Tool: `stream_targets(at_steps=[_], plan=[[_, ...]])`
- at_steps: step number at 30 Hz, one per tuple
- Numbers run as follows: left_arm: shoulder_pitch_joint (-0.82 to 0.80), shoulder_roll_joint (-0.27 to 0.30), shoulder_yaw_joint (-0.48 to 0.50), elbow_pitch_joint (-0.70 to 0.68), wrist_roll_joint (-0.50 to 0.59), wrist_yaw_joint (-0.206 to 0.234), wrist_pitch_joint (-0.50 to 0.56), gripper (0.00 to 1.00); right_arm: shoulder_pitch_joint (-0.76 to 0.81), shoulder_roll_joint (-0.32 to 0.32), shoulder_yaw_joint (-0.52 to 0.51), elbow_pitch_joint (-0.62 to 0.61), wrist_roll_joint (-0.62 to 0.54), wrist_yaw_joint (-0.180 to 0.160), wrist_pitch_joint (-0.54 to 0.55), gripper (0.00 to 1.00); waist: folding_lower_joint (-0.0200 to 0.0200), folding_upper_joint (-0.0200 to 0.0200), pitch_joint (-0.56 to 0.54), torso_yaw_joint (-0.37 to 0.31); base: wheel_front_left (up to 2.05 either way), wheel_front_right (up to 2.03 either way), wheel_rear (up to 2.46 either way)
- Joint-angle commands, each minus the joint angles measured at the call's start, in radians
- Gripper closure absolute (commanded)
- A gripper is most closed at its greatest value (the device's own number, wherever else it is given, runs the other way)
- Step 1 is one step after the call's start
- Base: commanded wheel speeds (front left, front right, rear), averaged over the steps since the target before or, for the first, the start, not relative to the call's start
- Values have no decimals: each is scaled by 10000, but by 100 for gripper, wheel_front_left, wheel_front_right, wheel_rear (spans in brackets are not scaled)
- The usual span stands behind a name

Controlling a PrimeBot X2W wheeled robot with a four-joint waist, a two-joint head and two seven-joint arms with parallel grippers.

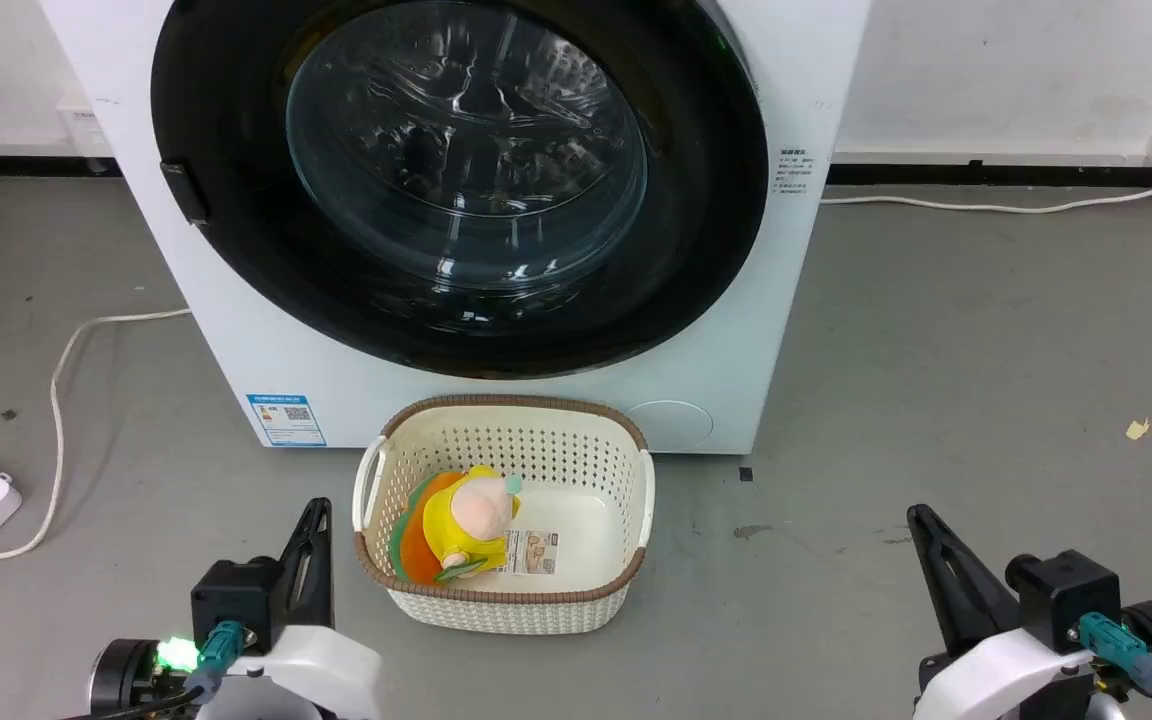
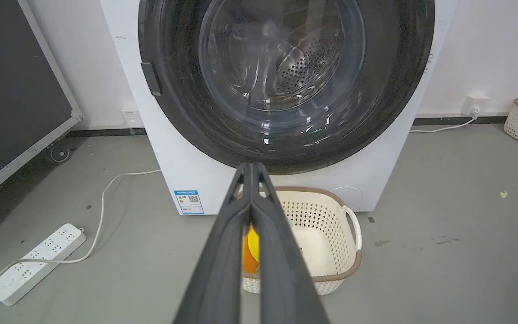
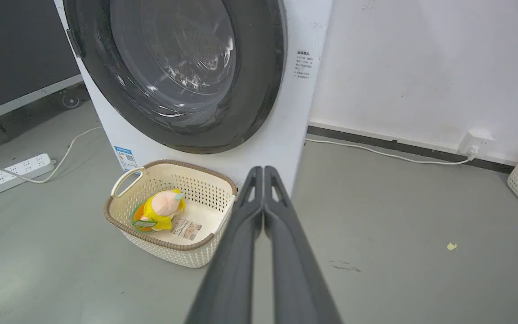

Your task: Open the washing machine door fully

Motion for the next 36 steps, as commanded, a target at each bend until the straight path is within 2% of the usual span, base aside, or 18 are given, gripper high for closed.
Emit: stream_targets(at_steps=[1, 36], plan=[[-10, 12, -1, -37, 89, 28, 3, 100, -132, 51, -5, -45, -76, -7, 5, 100, 0, 0, 0, 0, 0, 0, 0], [-10, 12, -1, -37, 89, 28, 3, 100, -132, 51, -5, -45, -76, -7, 5, 100, 0, 0, 0, 0, 0, 0, 0]])
